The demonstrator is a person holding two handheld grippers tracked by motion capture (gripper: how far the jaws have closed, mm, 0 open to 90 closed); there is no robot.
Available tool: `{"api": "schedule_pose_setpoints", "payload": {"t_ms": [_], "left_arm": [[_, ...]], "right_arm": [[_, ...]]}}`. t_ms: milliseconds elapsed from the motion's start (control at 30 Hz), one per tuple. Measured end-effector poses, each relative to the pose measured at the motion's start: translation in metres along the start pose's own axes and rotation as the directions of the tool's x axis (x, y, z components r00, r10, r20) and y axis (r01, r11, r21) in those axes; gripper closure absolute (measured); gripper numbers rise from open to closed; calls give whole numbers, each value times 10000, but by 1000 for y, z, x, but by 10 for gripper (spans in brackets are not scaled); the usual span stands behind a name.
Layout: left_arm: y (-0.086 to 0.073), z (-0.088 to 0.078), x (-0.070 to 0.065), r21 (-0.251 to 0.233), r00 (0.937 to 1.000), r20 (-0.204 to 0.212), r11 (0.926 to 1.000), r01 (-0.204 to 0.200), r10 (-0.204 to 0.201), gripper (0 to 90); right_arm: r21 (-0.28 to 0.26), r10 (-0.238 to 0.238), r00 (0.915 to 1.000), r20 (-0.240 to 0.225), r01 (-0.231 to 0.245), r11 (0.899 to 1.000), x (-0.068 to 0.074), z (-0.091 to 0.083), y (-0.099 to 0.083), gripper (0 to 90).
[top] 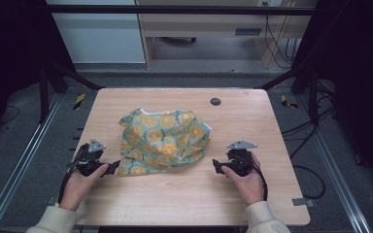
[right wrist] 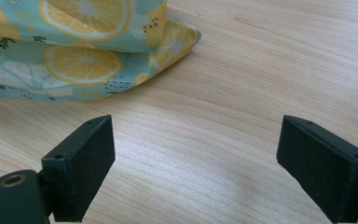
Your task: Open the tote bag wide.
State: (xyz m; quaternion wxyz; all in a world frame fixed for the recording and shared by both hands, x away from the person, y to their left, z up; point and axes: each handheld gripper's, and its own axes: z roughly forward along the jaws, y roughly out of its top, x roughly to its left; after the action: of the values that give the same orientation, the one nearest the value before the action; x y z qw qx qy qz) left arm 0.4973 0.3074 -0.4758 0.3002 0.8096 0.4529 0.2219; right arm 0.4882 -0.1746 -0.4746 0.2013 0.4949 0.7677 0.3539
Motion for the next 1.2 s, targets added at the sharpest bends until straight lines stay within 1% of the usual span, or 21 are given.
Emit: {"api": "schedule_pose_setpoints", "payload": {"t_ms": [67,167,200,333,400,467,500,567,667,800,833,900,933,967,1000,1033,1067,1100,1200], "left_arm": [[-1,0,1,-52,9999,-27,9999,116,-116,108],[0,0,0,-48,10000,-23,10000,83,-83,108],[0,0,-1,-74,10000,-77,10000,1,-2,109],[1,1,-2,-51,10000,-90,10000,-24,23,110],[0,0,-1,-48,9999,-148,10000,-41,40,111],[-1,0,-1,-54,9998,-176,10000,5,-6,111],[-1,0,-1,-25,9998,-189,10000,0,0,112],[-1,0,-1,13,9998,-195,10000,-12,13,113],[-1,1,-2,91,9998,-192,9999,-65,67,116],[-1,1,-2,83,9998,-184,9999,-84,86,118],[-1,1,-2,91,9998,-188,9999,-102,103,118],[-1,1,-2,90,9998,-196,9999,-106,108,118],[-1,1,-2,90,9998,-196,9999,-106,108,118],[-1,1,-3,97,9997,-198,9999,-122,123,118],[-1,1,-3,119,9997,-197,9998,-147,150,118],[-1,1,-3,119,9997,-197,9998,-147,150,119],[-1,1,-3,106,9997,-196,9998,-137,139,119],[-1,1,-3,119,9997,-195,9998,-160,162,119],[-1,1,-2,86,9997,-201,9999,-145,147,120]], "right_arm": [[20,88,10000,42,-88,10000,-1,-1,0,109],[-115,73,9999,104,-72,9999,-2,-2,0,110],[-87,112,9999,114,-111,9999,-2,-2,1,111],[65,39,10000,-4,-39,10000,-3,-2,3,162],[52,-41,9999,-150,42,10000,-1,-3,5,171],[46,-223,9994,-273,224,9997,3,-5,10,188],[60,-236,9993,-297,238,9997,5,-6,12,189],[32,-504,9979,-397,505,9987,11,-8,18,196],[-65,-911,9938,-632,909,9958,18,-14,35,225],[-269,-1256,9890,-785,1238,9919,25,-23,57,231],[-330,-1330,9879,-799,1308,9909,27,-24,64,230],[-469,-1629,9836,-776,1597,9861,30,-27,80,228],[-469,-1629,9836,-776,1597,9861,30,-27,80,228],[-549,-1814,9796,-863,1772,9826,35,-27,94,228],[-564,-1829,9790,-906,1783,9824,37,-26,100,225],[-564,-1829,9790,-906,1783,9824,37,-26,100,225],[-584,-1887,9768,-1011,1835,9813,41,-22,113,224],[-594,-1911,9757,-1072,1855,9808,43,-21,119,227],[-531,-2036,9736,-1032,1990,9786,50,-14,134,235]]}}
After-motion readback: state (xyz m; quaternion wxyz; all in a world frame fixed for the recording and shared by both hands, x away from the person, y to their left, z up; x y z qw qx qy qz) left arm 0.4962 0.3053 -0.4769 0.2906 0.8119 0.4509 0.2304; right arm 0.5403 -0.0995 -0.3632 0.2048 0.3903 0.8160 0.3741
